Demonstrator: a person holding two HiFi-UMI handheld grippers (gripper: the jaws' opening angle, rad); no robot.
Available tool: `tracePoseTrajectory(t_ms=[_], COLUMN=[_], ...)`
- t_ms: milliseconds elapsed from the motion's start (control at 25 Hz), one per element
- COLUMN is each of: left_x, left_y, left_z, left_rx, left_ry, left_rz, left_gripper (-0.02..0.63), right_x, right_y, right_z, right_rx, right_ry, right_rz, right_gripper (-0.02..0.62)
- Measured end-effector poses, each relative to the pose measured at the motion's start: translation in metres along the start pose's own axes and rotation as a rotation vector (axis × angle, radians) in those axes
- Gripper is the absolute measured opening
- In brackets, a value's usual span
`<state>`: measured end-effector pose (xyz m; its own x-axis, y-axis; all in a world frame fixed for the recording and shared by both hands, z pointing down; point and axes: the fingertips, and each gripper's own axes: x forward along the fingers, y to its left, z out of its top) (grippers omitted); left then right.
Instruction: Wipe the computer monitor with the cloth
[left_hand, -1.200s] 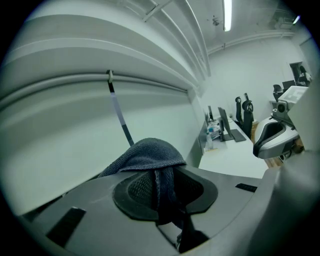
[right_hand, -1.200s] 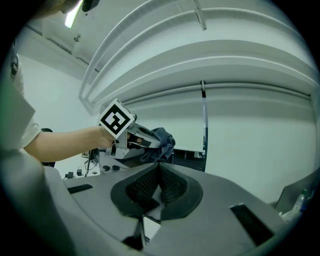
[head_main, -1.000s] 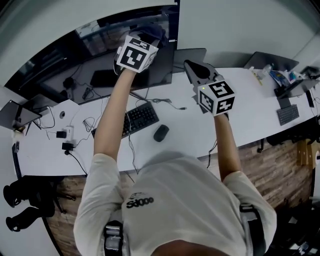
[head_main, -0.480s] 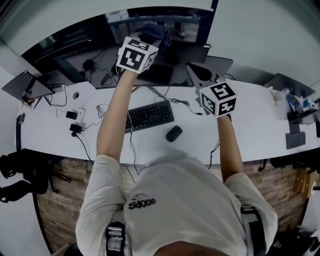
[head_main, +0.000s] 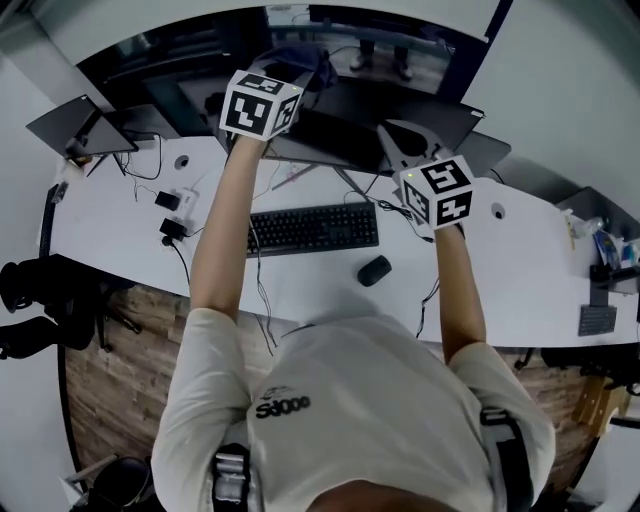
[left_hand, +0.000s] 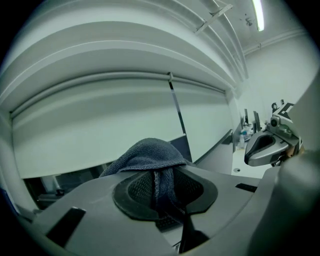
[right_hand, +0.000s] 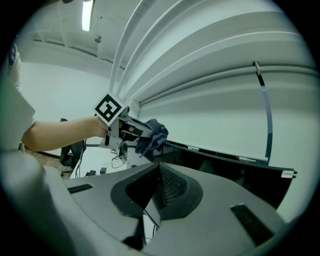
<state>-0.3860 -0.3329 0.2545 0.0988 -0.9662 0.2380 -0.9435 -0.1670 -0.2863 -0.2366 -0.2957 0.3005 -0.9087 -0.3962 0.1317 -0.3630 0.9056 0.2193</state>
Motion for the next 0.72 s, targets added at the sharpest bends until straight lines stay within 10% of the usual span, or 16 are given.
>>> tracePoseTrajectory(t_ms=[720], left_x=[-0.068], left_y=[0.148], left_z=[-0.062], left_rx=[-0.027], left_ry=[0.004], left_rz=[0.142], left_gripper=[0.095], right_x=[0.107], right_y=[0.068], right_z=[0.015], right_rx=[0.081], right_ry=[-0.044], right_rz=[0.018], right_gripper=[0.0])
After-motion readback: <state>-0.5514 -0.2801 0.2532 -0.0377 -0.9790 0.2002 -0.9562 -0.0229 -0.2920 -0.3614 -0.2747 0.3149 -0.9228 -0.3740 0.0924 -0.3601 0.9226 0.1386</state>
